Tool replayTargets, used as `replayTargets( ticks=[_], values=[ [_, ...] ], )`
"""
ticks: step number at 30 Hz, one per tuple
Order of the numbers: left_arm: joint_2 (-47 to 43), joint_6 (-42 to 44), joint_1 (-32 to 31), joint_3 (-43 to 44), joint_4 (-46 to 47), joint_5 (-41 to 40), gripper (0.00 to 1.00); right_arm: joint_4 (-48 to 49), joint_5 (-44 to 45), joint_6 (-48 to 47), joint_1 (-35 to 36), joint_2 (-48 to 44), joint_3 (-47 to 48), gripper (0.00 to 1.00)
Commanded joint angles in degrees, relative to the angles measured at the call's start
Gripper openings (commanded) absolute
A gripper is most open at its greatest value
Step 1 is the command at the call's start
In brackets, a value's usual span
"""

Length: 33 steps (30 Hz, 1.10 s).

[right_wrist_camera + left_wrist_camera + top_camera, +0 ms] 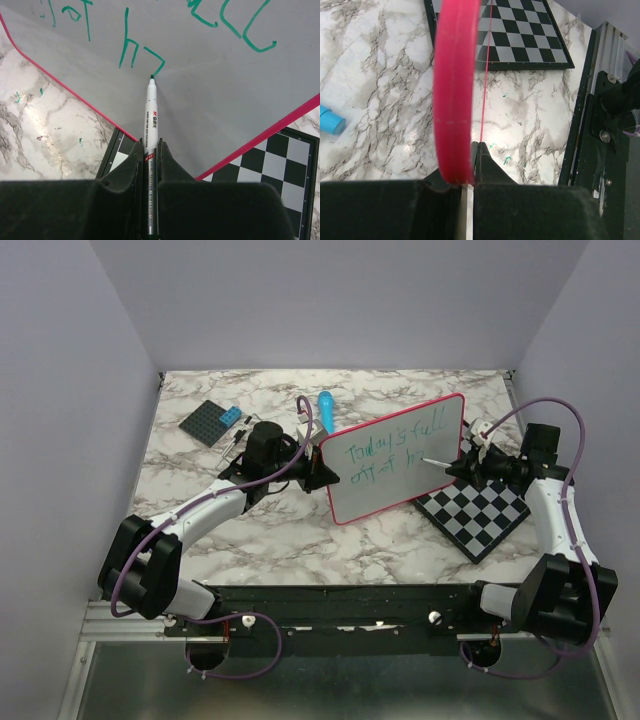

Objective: Write a sentence on the whiteboard

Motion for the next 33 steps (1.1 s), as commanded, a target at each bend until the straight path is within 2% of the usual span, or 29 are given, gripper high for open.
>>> replayTargets(
  ticks=[1, 33],
  values=[
    [2.5, 4.3, -0.7, -1.2, -9.4, -3.4, 0.00, 0.2, -1.4, -0.4, 0.7, 0.8, -0.6, 0.00],
    [2.5, 4.4, -0.7, -1.1, -9.4, -3.0, 0.00, 5.9, -1.7, 7.7, 2.6, -0.2, 3.3, 0.01]
  ],
)
